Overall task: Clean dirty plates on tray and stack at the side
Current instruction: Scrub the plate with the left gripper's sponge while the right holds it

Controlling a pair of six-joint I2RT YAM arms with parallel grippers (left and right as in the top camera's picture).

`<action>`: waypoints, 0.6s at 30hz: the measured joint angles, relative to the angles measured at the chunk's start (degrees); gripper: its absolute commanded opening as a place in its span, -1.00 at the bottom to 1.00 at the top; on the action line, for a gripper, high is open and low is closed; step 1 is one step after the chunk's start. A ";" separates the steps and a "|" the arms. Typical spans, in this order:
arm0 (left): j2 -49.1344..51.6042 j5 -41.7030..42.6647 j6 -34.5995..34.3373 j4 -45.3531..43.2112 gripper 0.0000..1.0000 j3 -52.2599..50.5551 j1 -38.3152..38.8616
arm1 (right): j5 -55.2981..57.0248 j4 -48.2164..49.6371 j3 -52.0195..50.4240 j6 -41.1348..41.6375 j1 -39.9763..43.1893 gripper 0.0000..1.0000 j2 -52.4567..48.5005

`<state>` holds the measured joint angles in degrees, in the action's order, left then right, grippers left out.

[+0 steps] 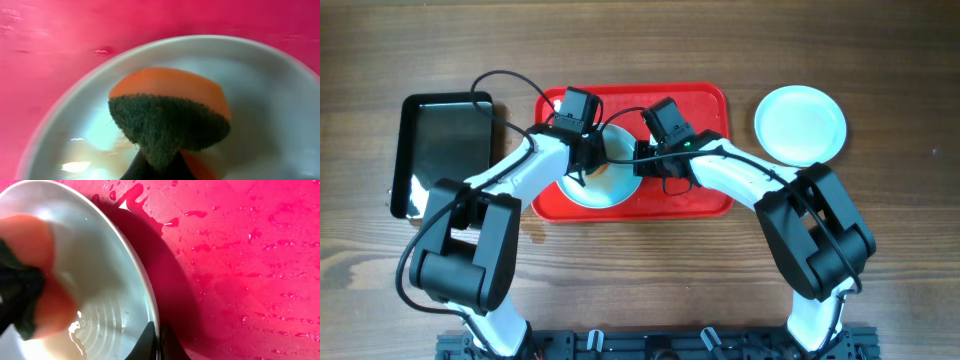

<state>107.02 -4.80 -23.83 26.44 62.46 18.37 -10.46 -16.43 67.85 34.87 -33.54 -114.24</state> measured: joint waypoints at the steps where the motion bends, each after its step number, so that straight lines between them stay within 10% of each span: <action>1: 0.00 -1.97 0.74 1.09 -0.92 0.15 -0.07 | 0.00 0.04 0.00 0.00 -0.02 -0.91 0.00; 18: -4.22 -19.80 3.43 8.20 -0.92 1.55 -1.73 | -0.15 -0.09 0.02 0.00 -0.63 -0.91 -0.04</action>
<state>102.80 -24.60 -20.40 34.63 64.01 16.64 -10.61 -16.51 67.88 34.87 -34.17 -114.28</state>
